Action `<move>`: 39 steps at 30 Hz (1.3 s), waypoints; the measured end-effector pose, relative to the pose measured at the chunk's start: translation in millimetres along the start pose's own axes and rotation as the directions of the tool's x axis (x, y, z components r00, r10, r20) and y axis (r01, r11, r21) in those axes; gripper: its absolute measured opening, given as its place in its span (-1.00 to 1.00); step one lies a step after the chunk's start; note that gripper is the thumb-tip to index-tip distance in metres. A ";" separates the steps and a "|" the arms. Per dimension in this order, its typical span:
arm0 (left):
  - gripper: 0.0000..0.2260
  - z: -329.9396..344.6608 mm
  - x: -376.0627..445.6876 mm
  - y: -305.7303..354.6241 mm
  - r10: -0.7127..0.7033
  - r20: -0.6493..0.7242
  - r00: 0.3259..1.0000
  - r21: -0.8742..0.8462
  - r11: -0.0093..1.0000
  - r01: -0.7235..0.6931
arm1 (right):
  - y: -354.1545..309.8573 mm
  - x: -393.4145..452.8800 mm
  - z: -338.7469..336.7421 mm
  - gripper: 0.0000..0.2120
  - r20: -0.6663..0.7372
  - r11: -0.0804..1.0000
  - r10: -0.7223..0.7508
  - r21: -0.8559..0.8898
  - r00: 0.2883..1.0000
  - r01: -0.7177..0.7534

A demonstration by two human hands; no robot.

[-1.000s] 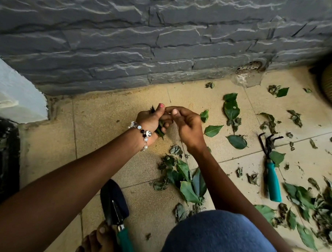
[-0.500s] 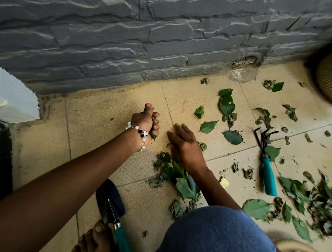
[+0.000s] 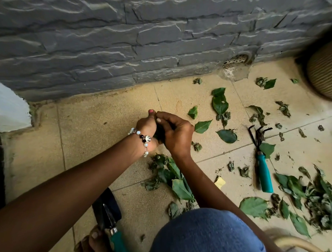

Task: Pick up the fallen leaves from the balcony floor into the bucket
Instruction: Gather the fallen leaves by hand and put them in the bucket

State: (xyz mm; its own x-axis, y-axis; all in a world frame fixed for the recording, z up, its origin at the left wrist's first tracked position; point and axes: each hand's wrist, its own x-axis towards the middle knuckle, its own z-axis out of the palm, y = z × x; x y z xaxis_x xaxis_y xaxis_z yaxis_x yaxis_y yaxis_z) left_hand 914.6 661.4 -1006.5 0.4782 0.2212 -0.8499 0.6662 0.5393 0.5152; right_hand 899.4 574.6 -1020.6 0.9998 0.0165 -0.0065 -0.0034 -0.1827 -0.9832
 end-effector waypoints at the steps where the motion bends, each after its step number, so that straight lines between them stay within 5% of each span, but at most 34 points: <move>1: -0.63 2.9 -1.3 4.0 0.001 -0.015 1.000 -0.033 0.999 -0.001 | 2.0 -0.2 0.9 -0.77 0.025 0.978 -0.159 -0.129 0.987 0.161; 3: -0.63 6.9 -1.7 10.9 0.006 -0.045 0.999 -0.078 0.997 -0.009 | 10.3 2.8 2.1 -0.76 0.141 0.852 -0.356 -0.358 0.924 0.383; 7: -0.59 9.4 1.9 16.8 0.009 -0.041 0.999 -0.126 0.992 -0.014 | 18.5 7.9 -2.2 -0.60 0.305 0.695 -0.321 -0.567 0.896 0.442; 10: -0.57 11.5 6.4 15.2 0.097 -0.091 0.991 -0.082 0.991 -0.104 | 8.4 12.8 -11.5 -0.59 0.365 0.824 -0.242 -0.412 0.899 0.390; 13: -0.55 10.0 9.5 18.2 0.145 -0.068 0.987 -0.056 0.987 -0.149 | 1.9 30.0 -24.5 -0.65 0.151 0.994 -0.064 -0.081 0.986 0.077; 16: -0.55 4.2 13.9 24.2 0.132 -0.040 0.990 -0.053 0.990 -0.134 | 20.1 57.7 -48.2 -0.68 -0.058 0.816 -0.030 -0.578 0.998 -0.009; 17: -0.55 1.3 15.1 26.5 0.130 -0.036 0.991 -0.050 0.990 -0.131 | 30.9 63.5 -53.7 -0.68 -0.014 0.721 -0.025 -0.693 1.000 0.009; 22: -0.55 -11.9 21.8 35.6 0.049 0.043 0.998 -0.087 0.995 -0.045 | 61.4 68.5 -58.5 -0.80 0.155 0.585 -0.022 -0.800 0.988 0.138; 29: -0.53 -24.8 28.5 39.7 0.040 0.079 0.996 -0.153 0.988 -0.028 | 25.0 131.3 -59.4 -0.73 -0.168 0.828 0.077 -0.539 0.983 -0.157; 34: -0.54 -33.8 33.4 47.6 0.041 0.054 0.998 -0.195 0.980 -0.030 | 35.6 163.9 -49.7 -0.68 0.086 0.600 0.073 -0.800 0.994 0.026; 39: -0.55 -40.0 39.1 48.8 0.052 0.017 0.998 -0.183 0.982 -0.048 | 50.6 158.6 -46.9 -0.71 0.053 0.440 -0.022 -0.896 0.998 0.058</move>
State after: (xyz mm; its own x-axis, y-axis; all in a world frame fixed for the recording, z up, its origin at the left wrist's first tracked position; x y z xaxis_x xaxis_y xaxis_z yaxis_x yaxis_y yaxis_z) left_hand 942.9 728.8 -1019.1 0.5219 0.2355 -0.8199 0.5262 0.6676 0.5267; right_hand 1058.6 521.8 -1062.8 0.9973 0.0728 0.0059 0.0717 -0.9604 -0.2691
